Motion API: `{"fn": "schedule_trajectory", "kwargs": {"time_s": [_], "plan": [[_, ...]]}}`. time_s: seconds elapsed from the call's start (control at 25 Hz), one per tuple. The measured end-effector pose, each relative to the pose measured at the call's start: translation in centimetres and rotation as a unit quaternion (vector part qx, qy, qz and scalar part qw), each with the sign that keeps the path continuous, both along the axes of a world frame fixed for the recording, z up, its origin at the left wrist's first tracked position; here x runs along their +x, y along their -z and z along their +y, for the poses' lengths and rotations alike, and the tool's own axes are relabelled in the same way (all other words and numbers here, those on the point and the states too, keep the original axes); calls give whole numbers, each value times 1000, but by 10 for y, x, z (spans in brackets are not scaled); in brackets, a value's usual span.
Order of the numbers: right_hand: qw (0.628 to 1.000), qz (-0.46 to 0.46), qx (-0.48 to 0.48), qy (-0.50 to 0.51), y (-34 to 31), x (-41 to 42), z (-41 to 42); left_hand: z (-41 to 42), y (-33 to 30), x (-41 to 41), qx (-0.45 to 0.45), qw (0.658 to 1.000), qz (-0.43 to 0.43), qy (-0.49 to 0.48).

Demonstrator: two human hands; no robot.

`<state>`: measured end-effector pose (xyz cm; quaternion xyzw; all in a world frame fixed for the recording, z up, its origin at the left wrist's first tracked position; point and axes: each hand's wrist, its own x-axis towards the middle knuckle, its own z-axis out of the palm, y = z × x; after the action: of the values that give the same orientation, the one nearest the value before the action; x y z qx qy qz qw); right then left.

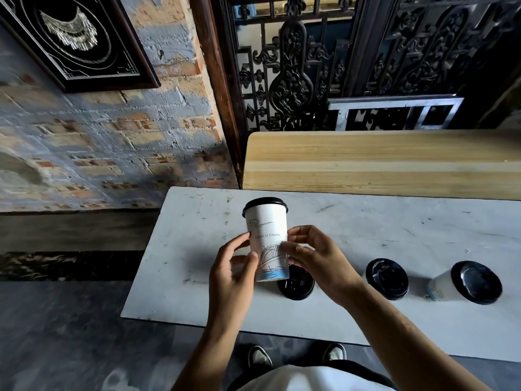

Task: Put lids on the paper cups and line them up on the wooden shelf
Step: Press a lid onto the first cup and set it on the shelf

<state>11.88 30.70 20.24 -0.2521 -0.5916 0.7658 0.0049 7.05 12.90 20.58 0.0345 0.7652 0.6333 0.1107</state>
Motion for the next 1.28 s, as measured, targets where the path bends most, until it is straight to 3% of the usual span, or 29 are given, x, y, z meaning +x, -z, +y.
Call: {"fn": "schedule_trajectory", "kwargs": {"time_s": [0.16, 0.36, 0.64, 0.96, 1.28], "plan": [[998, -16, 12, -51, 1, -11, 17, 14, -1, -10, -25, 1000, -3, 6], [979, -7, 129, -157, 1, -63, 47, 44, 2, -56, -55, 997, -26, 38], [936, -47, 303, -174, 70, -216, 82, 85, 71, -215, -35, 994, -78, 71], [864, 8, 489, -121, 202, -409, 137, 154, 222, -420, -50, 987, 12, 155], [862, 18, 494, -112, 247, -438, 157, 167, 273, -470, -104, 974, 82, 184]]}}
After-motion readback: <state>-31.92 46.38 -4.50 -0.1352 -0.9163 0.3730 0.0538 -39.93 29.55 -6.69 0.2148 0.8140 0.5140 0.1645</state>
